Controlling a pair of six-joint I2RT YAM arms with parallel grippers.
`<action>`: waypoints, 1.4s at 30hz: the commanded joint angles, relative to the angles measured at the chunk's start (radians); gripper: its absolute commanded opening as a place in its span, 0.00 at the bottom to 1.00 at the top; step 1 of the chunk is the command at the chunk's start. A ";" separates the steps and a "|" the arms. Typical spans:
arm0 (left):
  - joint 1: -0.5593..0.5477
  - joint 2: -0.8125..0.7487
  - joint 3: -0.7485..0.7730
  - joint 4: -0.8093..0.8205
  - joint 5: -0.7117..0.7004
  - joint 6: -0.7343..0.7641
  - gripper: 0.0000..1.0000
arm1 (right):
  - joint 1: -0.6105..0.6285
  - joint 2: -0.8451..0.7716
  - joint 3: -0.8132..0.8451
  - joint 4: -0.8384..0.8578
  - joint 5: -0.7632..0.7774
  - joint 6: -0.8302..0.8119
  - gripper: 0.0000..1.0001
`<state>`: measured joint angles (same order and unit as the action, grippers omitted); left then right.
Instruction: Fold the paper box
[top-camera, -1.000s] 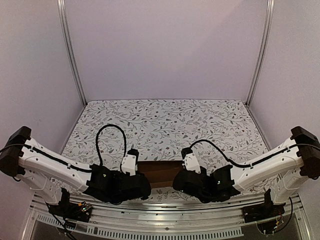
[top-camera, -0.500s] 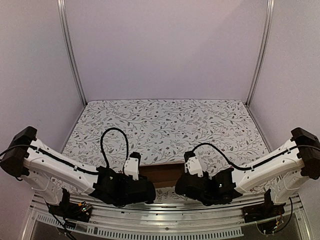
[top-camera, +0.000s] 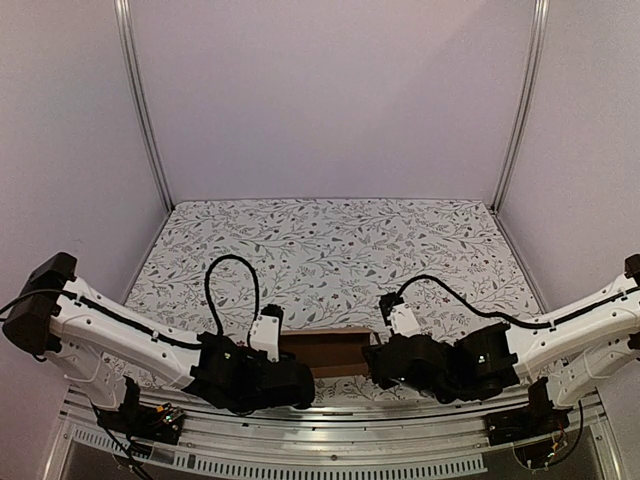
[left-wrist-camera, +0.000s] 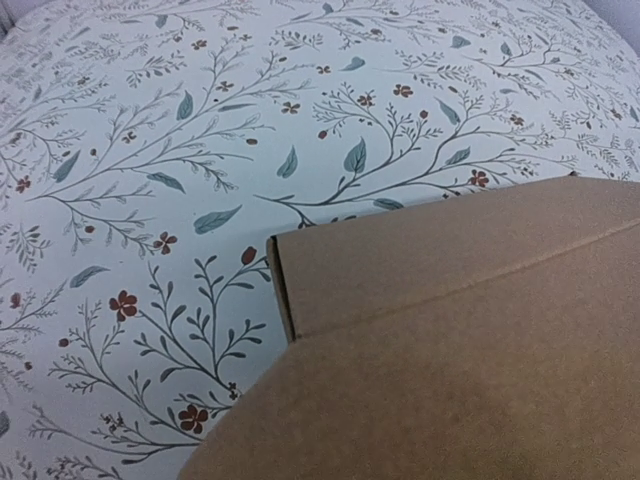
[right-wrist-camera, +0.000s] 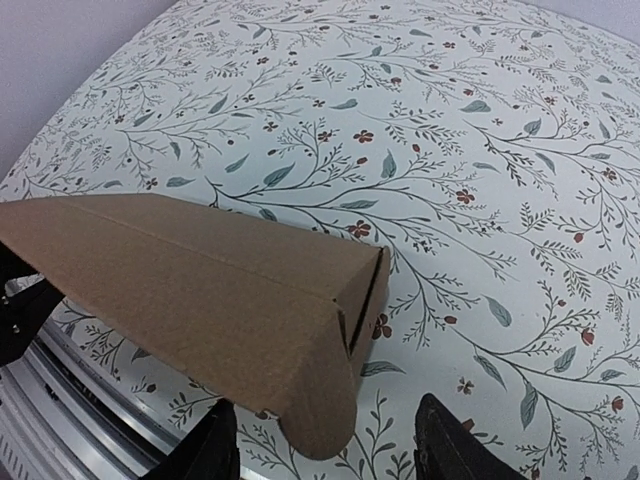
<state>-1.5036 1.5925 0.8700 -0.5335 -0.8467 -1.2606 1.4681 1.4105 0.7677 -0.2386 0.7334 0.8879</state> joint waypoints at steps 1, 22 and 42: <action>-0.019 0.023 0.021 -0.045 0.014 -0.004 0.00 | 0.007 -0.104 -0.002 -0.082 -0.135 -0.139 0.60; -0.019 0.061 0.067 -0.048 0.001 0.045 0.00 | -0.195 -0.073 0.370 -0.220 -0.310 -0.475 0.31; -0.018 0.066 0.073 -0.049 0.052 0.071 0.07 | -0.231 0.313 0.403 -0.071 -0.336 -0.344 0.04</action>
<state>-1.5055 1.6447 0.9329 -0.5629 -0.8444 -1.2011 1.2366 1.6955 1.1961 -0.3408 0.3893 0.5014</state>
